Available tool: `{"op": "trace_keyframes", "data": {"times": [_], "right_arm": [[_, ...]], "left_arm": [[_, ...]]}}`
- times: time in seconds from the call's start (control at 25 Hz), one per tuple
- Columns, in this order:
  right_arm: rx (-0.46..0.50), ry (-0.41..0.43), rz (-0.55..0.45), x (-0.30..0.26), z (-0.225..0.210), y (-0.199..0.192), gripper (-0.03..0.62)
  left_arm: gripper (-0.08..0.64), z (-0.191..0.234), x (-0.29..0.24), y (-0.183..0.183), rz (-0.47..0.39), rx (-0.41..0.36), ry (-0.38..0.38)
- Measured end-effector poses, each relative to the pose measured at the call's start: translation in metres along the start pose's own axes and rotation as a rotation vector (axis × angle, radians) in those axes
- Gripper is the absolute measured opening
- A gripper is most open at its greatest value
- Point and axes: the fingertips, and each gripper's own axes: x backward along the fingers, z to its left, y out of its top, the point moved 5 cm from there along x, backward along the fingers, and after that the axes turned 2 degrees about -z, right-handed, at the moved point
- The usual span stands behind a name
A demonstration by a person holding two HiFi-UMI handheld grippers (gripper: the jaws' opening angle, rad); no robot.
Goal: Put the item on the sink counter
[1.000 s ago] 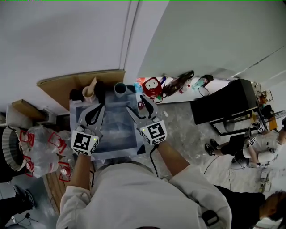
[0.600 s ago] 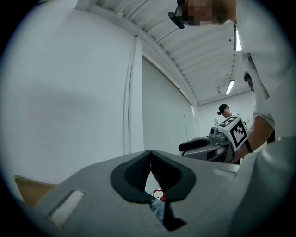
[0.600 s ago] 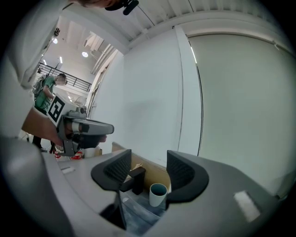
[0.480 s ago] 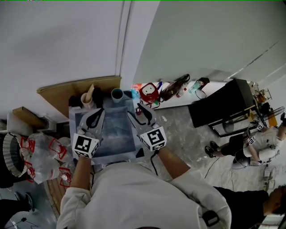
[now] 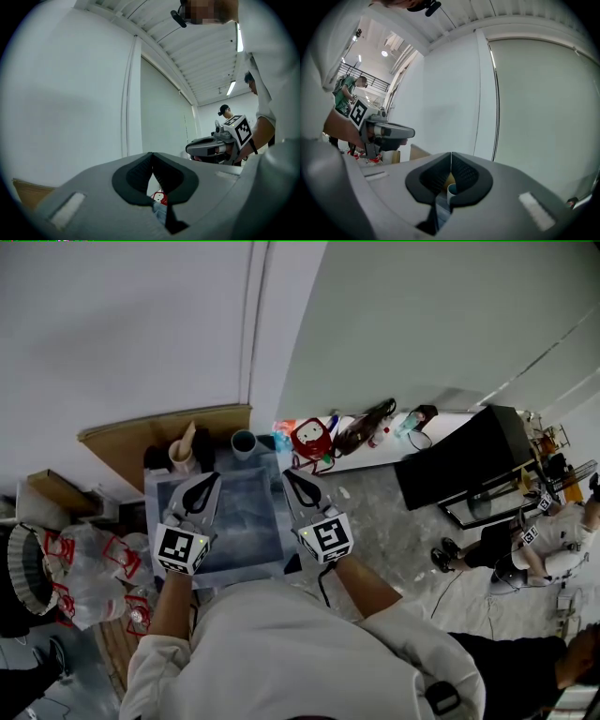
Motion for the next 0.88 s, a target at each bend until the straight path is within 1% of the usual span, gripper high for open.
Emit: {"op": "trace_keyframes", "data": {"times": [0.4, 0.88], "right_arm": [[-0.011, -0.008, 0.009, 0.005, -0.001, -0.006, -0.003], [-0.021, -0.001, 0.016, 0.004, -0.007, -0.01, -0.003]], "left_arm": [[0.002, -0.006, -0.001, -0.006, 0.009, -0.001, -0.015], [0.002, -0.007, -0.007, -0.009, 0.019, 0.003, -0.013]]}}
